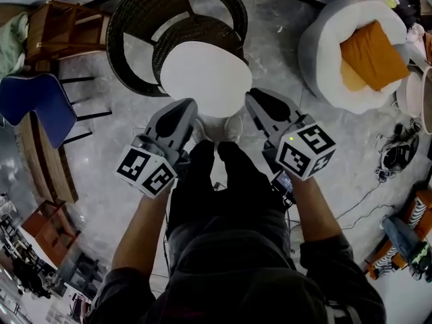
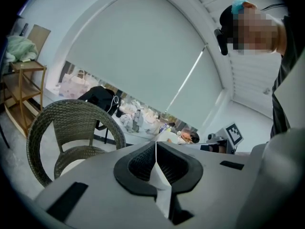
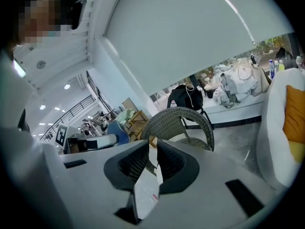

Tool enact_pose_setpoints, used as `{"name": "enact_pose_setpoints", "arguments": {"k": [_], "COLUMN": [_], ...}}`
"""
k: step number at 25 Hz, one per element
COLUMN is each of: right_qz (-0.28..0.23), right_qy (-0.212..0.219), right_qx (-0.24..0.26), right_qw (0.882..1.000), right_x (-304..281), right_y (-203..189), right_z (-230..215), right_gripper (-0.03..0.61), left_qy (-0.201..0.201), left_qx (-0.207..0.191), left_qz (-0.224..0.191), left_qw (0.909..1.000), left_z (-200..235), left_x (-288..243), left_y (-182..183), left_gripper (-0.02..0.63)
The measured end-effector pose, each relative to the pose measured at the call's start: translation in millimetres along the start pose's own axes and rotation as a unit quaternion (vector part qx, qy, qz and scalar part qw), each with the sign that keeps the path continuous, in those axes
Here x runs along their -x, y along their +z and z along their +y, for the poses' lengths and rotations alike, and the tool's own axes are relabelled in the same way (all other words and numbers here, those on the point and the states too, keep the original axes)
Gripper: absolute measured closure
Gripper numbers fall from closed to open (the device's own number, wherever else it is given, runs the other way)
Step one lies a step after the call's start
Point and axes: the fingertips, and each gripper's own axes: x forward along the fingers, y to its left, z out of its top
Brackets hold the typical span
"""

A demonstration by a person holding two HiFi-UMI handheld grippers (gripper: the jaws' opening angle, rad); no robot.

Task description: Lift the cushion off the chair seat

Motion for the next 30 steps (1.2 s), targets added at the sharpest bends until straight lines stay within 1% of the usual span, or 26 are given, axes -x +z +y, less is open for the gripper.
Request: {"name": "enact_pose_setpoints", "arguments": {"k": [6, 8, 10, 18, 21, 22, 25, 30], "right_qz": [0.024, 0.032, 0.038, 0.068, 0.071, 0.072, 0.082, 0.096], "right_qy": [-0.019, -0.028, -0.034, -0.047, -0.055, -0.056, -0.058, -0.071], "right_qx": [-0.018, -0.022, -0.029, -0.063, -0.077, -0.080, -0.088, -0.095], "right_qw": [0.999, 0.999, 0.998, 0.995, 0.993, 0.993, 0.991, 0.988], "right_x": [-16, -21, -28, -51, -58, -61, -68, -74], "right_y": [-30, -39, -48, -93, -104, -108, -123, -150], "right_z": [-33, -44, -53, -89, -98, -100, -109, -127], "right_gripper": [0.563, 0.563, 0.563, 0.561, 0.560, 0.556, 0.511, 0.497], "left_qy": [-0.003, -0.003, 0.004, 0.009, 0.015, 0.017, 0.021, 0.027], "left_qx": [0.016, 0.023, 0.037, 0.065, 0.077, 0.079, 0.085, 0.100], "left_qz": [0.023, 0.031, 0.039, 0.080, 0.091, 0.095, 0.107, 0.123], "left_qw": [0.9996, 0.9992, 0.9985, 0.9946, 0.9928, 0.9922, 0.9905, 0.9870], "left_z": [22, 30, 40, 67, 82, 86, 97, 109], "left_x": [-25, -30, -35, -56, -58, -58, -59, -60], "left_y": [-34, -48, -61, -120, -138, -143, -160, -192], "left_gripper": [0.598, 0.568, 0.552, 0.518, 0.509, 0.506, 0.499, 0.491]}}
